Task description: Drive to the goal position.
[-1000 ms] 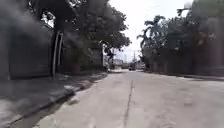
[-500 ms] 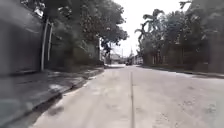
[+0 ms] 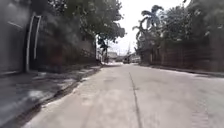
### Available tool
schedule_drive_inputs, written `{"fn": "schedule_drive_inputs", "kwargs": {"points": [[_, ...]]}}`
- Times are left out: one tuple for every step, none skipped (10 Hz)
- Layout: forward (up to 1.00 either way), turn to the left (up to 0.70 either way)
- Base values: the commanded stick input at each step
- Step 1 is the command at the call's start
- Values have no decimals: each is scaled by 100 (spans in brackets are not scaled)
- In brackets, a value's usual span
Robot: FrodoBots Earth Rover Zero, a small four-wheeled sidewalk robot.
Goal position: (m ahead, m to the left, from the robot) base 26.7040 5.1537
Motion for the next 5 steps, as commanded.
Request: {"fn": "schedule_drive_inputs", "kwargs": {"points": [[100,0],[100,0],[100,0],[100,0],[100,0]]}}
